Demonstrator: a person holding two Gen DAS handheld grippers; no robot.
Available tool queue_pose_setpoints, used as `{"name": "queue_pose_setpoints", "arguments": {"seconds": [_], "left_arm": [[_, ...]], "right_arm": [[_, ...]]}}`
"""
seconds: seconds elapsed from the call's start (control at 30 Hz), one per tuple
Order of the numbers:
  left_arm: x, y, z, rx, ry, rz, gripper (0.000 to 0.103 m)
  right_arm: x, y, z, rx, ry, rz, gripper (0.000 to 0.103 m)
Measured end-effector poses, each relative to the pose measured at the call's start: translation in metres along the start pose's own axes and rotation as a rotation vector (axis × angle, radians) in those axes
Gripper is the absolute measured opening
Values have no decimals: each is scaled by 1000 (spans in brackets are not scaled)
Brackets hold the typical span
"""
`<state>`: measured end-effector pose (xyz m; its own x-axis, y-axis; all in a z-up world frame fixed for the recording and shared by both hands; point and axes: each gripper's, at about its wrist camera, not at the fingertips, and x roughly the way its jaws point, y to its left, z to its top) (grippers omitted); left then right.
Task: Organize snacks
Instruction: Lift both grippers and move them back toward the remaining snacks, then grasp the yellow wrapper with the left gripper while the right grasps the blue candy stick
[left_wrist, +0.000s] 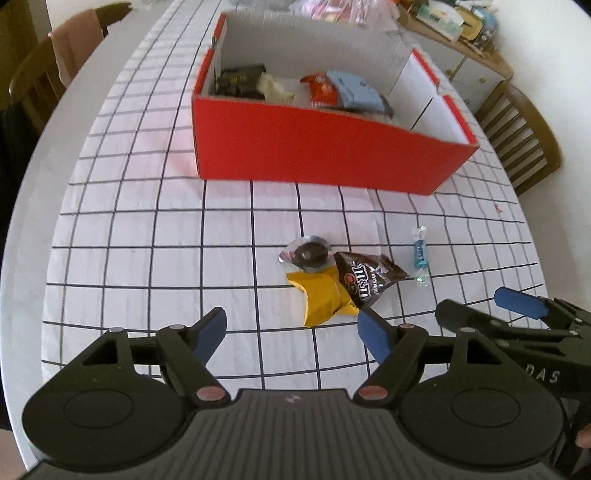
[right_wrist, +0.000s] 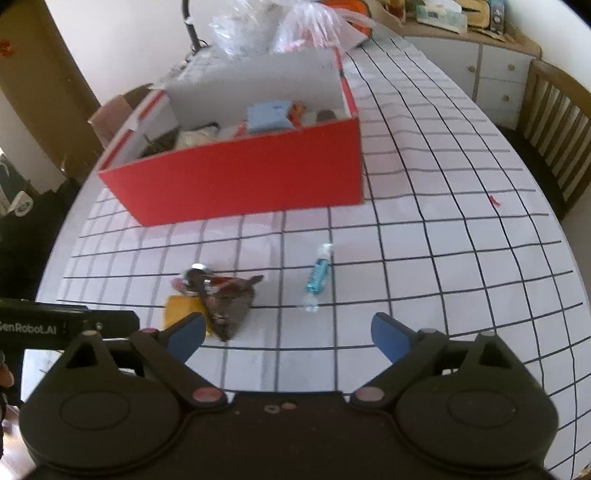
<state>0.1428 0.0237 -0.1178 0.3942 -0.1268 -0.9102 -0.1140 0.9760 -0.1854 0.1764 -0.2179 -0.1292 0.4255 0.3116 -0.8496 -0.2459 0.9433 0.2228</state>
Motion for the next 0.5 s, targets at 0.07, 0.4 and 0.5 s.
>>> {"name": "queue_pose_setpoints", "arguments": {"seconds": [0.07,0.4,0.5], "left_arm": [[9,-2,2,-2,14,10,78],[45,-12,18,-63,68,22,78],[53,-15,21,-71,80,27,78]], "right_arm": [[7,-5,0,0,11,-13,93],[39,-16,15,-4,47,-39,77],[47,-15,19,-19,53,-55,75]]}}
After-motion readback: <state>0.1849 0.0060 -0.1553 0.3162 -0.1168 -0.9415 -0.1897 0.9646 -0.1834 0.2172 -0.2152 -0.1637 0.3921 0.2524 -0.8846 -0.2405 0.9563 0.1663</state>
